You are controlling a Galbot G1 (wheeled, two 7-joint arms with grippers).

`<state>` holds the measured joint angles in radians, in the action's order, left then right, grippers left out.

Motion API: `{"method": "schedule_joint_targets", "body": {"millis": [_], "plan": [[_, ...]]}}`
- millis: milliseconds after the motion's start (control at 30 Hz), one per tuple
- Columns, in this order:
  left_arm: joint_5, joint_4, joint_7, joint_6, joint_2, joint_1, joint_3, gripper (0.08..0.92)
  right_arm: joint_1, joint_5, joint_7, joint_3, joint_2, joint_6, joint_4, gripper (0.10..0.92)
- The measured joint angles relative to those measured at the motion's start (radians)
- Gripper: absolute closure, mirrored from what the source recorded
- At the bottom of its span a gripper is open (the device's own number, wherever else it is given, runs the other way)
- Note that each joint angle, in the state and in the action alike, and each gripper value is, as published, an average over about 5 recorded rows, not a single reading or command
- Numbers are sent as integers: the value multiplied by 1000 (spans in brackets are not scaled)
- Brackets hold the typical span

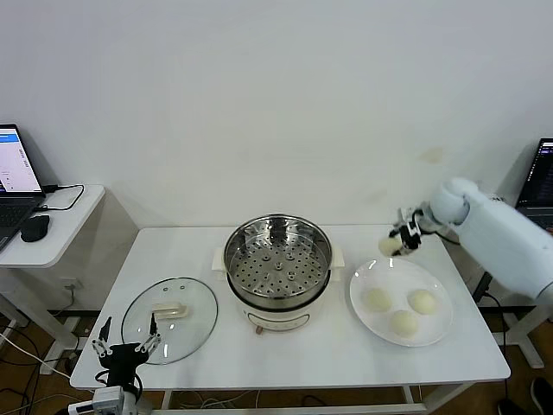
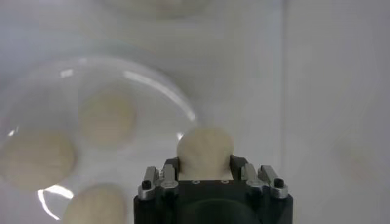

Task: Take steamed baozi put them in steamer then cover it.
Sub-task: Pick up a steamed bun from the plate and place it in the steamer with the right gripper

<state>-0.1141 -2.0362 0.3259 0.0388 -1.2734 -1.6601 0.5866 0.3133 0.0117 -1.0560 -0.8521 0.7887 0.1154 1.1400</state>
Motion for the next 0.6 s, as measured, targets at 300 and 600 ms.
{"method": "schedule_joint_targets", "body": {"millis": [300, 600], "plan": [[-17, -3, -1, 0, 18, 3, 8, 177, 212, 160, 28, -192, 74, -36, 41, 491], [-29, -19, -1, 0, 30, -6, 32, 177, 272, 201, 70, -317, 217, -145, 23, 491]]}}
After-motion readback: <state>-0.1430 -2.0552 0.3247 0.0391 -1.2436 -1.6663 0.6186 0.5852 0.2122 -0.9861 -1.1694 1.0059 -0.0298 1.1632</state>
